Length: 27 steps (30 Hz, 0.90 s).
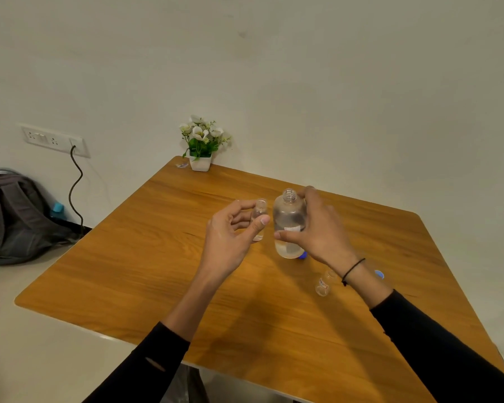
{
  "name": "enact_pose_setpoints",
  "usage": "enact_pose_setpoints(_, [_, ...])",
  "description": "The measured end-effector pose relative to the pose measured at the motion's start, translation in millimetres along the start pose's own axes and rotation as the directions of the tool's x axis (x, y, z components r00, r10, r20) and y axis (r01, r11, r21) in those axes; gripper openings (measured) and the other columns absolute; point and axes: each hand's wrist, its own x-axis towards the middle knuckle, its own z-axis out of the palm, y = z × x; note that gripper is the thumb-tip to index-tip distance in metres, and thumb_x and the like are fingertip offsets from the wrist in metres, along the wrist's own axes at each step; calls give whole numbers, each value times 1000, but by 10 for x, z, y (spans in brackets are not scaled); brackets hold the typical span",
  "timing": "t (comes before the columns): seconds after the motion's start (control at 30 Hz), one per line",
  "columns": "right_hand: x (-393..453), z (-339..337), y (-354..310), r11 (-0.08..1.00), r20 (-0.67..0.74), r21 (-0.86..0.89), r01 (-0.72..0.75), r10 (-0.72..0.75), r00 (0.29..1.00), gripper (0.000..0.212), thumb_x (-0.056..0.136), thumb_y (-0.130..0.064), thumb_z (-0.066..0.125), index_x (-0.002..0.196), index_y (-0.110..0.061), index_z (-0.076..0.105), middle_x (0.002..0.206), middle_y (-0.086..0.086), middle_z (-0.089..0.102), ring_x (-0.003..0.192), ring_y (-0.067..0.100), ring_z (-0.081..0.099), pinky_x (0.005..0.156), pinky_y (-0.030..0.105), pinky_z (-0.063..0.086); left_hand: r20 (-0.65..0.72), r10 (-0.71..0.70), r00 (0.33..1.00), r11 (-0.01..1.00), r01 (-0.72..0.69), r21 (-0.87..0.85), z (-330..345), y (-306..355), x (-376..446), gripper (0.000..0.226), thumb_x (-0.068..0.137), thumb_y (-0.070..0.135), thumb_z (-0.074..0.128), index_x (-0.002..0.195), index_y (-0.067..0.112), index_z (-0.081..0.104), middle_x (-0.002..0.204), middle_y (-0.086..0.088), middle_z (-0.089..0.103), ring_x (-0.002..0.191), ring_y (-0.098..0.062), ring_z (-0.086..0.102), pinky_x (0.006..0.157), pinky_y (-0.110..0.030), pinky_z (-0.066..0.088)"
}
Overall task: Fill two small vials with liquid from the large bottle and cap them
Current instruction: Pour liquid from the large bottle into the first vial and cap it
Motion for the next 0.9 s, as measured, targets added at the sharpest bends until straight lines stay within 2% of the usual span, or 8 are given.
enact_pose_setpoints(0.1, [37,145,1,996,37,73,-54,52,998,85,69,-42,97,133,-19,46,117,-8,58,103,11,52,67,15,37,-5,-15,1000,1000,15,14,-12,-47,-3,34,92,28,82,124,21,74,107,1,81,100,-19,77,71,-34,66])
enact_pose_setpoints(0.23, [97,351,36,985,24,142,-98,96,995,84,67,-41,98,130,-19,45,114,-10,53,103,14,53,73,24,42,-17,-56,998,998,56,37,-41,-116,-11,34,92,32,82,124,24,74,109,2,81,102,-19,77,86,-51,66])
enact_pose_setpoints(0.3, [123,428,59,981,20,161,-113,111,994,83,67,-39,98,128,-19,45,114,-9,54,103,15,54,71,20,41,-23,-73,997,997,74,26,-53,-138,-16,34,92,31,81,124,24,74,109,1,81,102,-20,78,87,-55,66])
enact_pose_setpoints(0.37, [154,491,91,977,20,170,-127,125,992,82,67,-38,99,126,-20,44,115,-8,56,103,16,56,68,16,40,-20,-83,996,996,84,19,-53,-150,-20,33,92,31,81,124,24,74,109,0,81,103,-21,77,86,-57,65])
enact_pose_setpoints(0.47, [191,575,139,966,39,201,-165,160,986,82,65,-36,100,123,-22,44,117,-5,60,106,19,60,69,19,43,-17,-81,997,996,82,34,-27,-138,-33,32,92,29,82,123,24,74,108,3,80,101,-18,77,88,-53,66])
enact_pose_setpoints(0.7, [180,692,206,958,35,215,-190,187,982,83,66,-31,99,128,-21,45,123,-3,62,110,20,62,88,36,57,9,-60,998,997,59,40,67,-100,-62,31,93,25,81,123,23,73,108,7,79,100,-10,75,90,-38,65])
enact_pose_setpoints(0.83, [128,646,210,971,71,165,-171,161,984,96,69,-33,97,144,-18,39,143,4,53,128,25,54,99,37,53,37,-64,997,997,62,50,121,-107,-78,31,93,29,81,123,27,72,112,6,79,104,-14,75,90,-48,66])
enact_pose_setpoints(0.9, [80,515,227,980,36,126,-152,148,988,99,73,-41,94,150,-17,37,150,5,47,136,25,48,106,40,49,54,-53,997,998,50,47,165,-122,-92,32,93,30,81,124,27,72,113,5,79,105,-18,76,89,-54,65])
